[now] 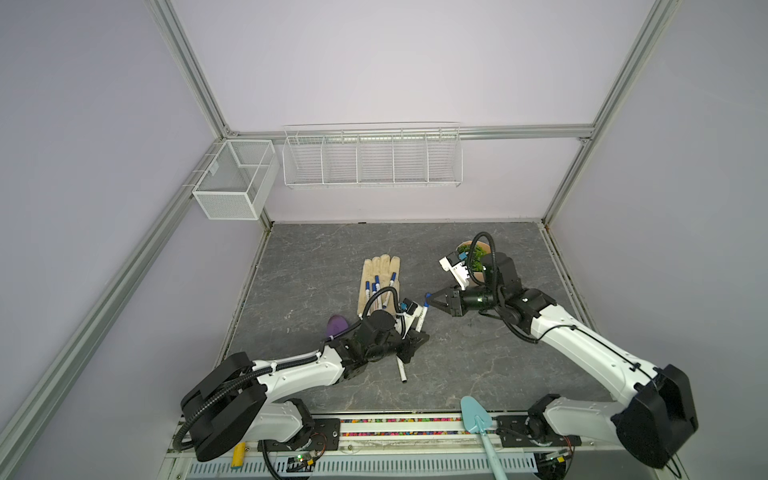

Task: Insert the pens into the pen caps
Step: 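Lower the blue cap onto the marker tip held by the left gripper, then press the blue cap down onto the white marker with the right gripper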

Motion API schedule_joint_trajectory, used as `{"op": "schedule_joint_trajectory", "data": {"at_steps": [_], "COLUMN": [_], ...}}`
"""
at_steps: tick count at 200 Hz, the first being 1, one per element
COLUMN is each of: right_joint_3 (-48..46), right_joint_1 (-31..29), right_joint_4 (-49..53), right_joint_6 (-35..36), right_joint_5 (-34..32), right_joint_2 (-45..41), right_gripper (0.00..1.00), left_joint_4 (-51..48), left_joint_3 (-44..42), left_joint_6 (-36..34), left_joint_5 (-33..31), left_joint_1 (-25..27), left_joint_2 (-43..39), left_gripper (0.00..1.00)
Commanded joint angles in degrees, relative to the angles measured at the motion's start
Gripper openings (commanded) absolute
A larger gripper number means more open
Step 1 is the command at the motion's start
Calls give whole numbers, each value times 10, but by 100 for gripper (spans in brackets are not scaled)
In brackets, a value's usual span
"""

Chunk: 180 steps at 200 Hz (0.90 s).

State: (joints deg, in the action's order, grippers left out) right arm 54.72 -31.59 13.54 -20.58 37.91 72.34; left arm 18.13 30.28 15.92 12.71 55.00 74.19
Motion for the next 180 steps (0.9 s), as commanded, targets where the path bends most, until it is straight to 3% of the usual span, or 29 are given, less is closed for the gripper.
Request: {"op": "schedule_joint_trajectory", "data": {"at_steps": [1,180], "right_joint_3": [-17,-34], "right_joint_1": [-16,-51], "right_joint_4": [125,171], "right_joint_6": [3,4], "right_joint_5": [58,76], "right_joint_2": [11,62], "right_gripper": [7,7], "left_joint_4": [111,103], "left_joint_3": [16,34], "left_joint_6": [-12,-12], "left_joint_5": [-49,-87], "left_joint_1": [-16,-16], "left_joint_2": [-32,-34], "left_gripper": [0,0]}}
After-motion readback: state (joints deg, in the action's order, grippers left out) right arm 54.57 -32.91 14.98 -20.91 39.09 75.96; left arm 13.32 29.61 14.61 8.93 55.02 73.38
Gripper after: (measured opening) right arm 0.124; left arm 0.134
